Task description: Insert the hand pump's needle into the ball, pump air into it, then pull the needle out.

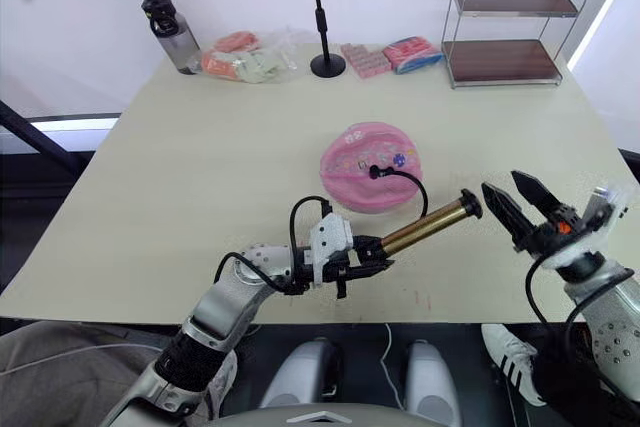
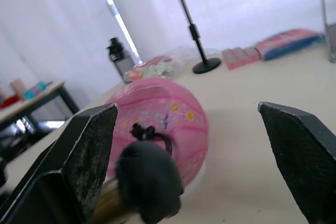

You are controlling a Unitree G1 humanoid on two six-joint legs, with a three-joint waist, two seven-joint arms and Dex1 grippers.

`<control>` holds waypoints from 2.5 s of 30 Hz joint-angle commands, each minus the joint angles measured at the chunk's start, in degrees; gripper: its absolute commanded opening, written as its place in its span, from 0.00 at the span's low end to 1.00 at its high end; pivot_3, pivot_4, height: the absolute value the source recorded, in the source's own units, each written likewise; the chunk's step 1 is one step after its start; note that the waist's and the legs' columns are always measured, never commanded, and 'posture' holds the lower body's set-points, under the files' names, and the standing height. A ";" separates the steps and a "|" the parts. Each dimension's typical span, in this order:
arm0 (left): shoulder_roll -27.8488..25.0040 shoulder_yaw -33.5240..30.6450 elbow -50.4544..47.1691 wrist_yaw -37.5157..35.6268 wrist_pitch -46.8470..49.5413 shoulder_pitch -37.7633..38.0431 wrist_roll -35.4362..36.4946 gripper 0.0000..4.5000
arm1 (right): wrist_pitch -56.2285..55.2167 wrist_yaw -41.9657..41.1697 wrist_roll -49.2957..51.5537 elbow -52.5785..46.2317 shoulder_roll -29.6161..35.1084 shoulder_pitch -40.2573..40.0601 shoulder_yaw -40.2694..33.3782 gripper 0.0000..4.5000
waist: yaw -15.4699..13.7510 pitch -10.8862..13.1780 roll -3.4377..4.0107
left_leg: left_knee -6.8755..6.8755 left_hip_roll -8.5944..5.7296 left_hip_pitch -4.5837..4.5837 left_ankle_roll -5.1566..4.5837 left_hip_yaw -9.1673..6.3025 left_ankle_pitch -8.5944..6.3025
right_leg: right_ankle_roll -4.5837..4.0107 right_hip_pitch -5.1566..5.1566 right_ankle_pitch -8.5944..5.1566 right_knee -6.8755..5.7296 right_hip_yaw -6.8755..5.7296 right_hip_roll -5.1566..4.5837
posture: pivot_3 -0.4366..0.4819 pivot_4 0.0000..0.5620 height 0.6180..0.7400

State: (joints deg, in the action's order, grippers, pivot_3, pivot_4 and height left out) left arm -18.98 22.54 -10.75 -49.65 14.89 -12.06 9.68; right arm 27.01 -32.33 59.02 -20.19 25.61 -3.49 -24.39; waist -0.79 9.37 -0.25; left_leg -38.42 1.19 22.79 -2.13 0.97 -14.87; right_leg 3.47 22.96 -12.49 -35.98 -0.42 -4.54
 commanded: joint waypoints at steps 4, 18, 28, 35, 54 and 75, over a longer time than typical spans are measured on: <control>1.85 -2.34 -0.55 1.42 -4.66 0.28 1.36 0.26 | 7.54 14.03 13.24 -3.70 -2.72 2.32 -0.38 1.00 | -0.01 0.00 0.00 | 0.01 0.00 0.14 0.00 0.02 0.00 | 0.00 0.10 0.01 0.00 0.01 0.04 | 0.48 0.27 1.00; 2.77 -2.89 0.77 1.41 -5.65 -0.14 1.49 0.26 | 10.52 22.42 25.09 -6.14 -5.97 2.69 2.87 1.00 | 0.08 0.00 0.00 | 0.01 0.02 0.14 -0.02 0.08 -0.01 | 0.07 0.15 0.04 -0.02 0.08 0.11 | 0.48 0.27 1.00; 3.31 -2.88 1.20 1.22 -4.85 -0.28 2.17 0.26 | 9.00 21.05 23.25 -5.07 -5.93 2.95 3.12 1.00 | 0.09 0.00 0.00 | 0.01 0.02 0.15 -0.02 0.10 -0.01 | 0.06 0.17 0.03 -0.02 0.09 0.11 | 0.48 0.27 1.00; 3.19 -2.77 1.33 0.97 -4.54 -0.49 2.38 0.26 | 9.42 20.09 23.72 -4.67 -6.15 3.65 3.73 1.00 | 0.09 0.00 0.00 | 0.01 0.03 0.15 -0.02 0.10 -0.01 | 0.03 0.17 0.01 -0.02 0.10 0.12 | 0.48 0.27 1.00; 3.11 -2.63 0.86 0.38 -3.37 -0.43 3.34 0.26 | 10.56 20.23 27.10 -5.77 -5.79 4.08 4.44 1.00 | 0.09 0.00 0.00 | 0.02 0.04 0.16 -0.03 0.11 -0.01 | 0.02 0.20 0.01 -0.02 0.11 0.13 | 0.48 0.27 1.00; 1.83 -2.78 0.72 0.78 -3.02 0.11 3.31 0.26 | 10.13 20.44 26.33 -6.25 -4.84 4.90 5.51 0.48 | 0.09 0.00 0.00 | 0.03 0.04 0.21 -0.03 0.12 -0.02 | 0.02 0.25 0.00 -0.02 0.12 0.13 | 0.48 0.27 1.00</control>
State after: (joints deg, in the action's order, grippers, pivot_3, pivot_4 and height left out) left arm -17.08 20.71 -8.33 -49.01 12.15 -11.81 12.53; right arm 37.33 -10.80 85.30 -23.71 20.04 0.39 -18.78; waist -0.70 9.37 -0.25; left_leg -38.39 1.24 23.00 -2.16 1.09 -14.89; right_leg 3.48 23.22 -12.49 -36.00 -0.30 -4.41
